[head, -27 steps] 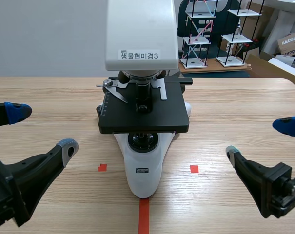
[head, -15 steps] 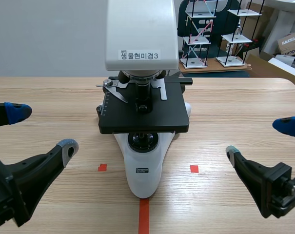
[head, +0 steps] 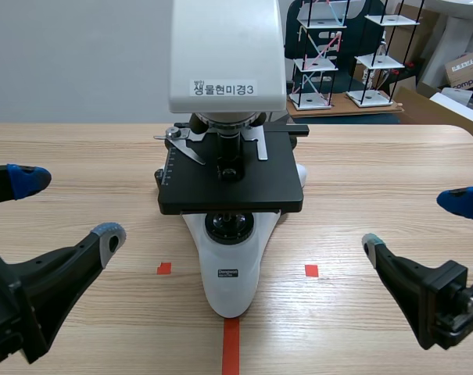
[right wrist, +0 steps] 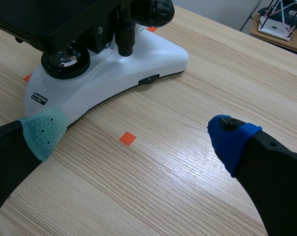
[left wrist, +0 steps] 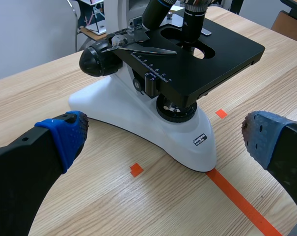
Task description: Point at the objective lens
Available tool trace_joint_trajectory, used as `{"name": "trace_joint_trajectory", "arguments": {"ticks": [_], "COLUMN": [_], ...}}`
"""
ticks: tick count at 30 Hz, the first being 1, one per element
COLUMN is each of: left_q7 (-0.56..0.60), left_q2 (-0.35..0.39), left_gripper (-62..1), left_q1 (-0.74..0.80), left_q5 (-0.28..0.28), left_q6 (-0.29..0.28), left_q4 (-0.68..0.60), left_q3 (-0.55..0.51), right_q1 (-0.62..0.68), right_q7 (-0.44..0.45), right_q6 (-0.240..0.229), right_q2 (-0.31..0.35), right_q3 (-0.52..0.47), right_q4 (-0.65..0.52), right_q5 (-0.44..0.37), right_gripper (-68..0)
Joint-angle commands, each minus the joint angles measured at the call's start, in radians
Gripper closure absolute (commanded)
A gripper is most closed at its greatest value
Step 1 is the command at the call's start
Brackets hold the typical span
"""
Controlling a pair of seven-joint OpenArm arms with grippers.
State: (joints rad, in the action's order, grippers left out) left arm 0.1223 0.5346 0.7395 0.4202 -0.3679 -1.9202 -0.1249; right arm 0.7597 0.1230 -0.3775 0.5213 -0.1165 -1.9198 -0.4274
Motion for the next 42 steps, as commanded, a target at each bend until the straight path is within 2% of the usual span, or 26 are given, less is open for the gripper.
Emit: {"name": "trace_joint_trajectory", "arguments": {"ticks": [1,13,14,17,19,25,29,36,42], "left_q7": [0.008,0.008,0.007,0.008,0.009,0.015,0.015,0.014,0.015], "left_q2": [0.000,0.000,0.000,0.000,0.000,-0.005,-0.005,-0.005,-0.006], "left_gripper": [-62.3,-62.3,-60.9,-35.5,-23.1,-3.4,-3.4,-3.4,-3.4], "left_q1": [0.005,0.004,-0.001,-0.026,-0.046,-0.126,-0.195,-0.304,-0.370], "left_q5": [0.006,0.002,0.002,-0.015,-0.021,-0.021,-0.047,-0.048,-0.096], "left_q6": [-0.002,-0.002,-0.002,-0.002,-0.002,-0.031,-0.045,-0.047,-0.046], "left_q4": [-0.010,-0.006,-0.004,0.016,0.034,0.095,0.124,0.155,0.155], "left_q3": [0.001,0.001,0.001,0.001,0.001,0.013,0.056,0.164,0.266], "right_q1": [-0.009,-0.009,-0.009,-0.009,-0.009,-0.009,-0.009,-0.009,-0.009], "right_q7": [0.018,0.018,0.018,0.017,0.018,0.018,0.018,0.018,0.018], "right_q6": [0.004,0.004,0.004,0.004,0.004,0.004,0.004,0.004,0.004], "right_q2": [-0.001,-0.001,-0.001,-0.001,-0.001,-0.001,-0.001,-0.001,-0.001], "right_q3": [-0.007,-0.007,-0.007,-0.007,-0.007,-0.007,-0.007,-0.007,-0.007], "right_q4": [-0.009,-0.009,-0.009,-0.009,-0.009,-0.009,-0.009,-0.009,-0.009], "right_q5": [-0.003,-0.003,-0.003,-0.003,-0.003,-0.003,-0.003,-0.003,-0.003], "right_gripper": [-63.8,-63.8,-63.8,-63.8,-63.8,-63.8,-63.8,-63.8,-63.8]}}
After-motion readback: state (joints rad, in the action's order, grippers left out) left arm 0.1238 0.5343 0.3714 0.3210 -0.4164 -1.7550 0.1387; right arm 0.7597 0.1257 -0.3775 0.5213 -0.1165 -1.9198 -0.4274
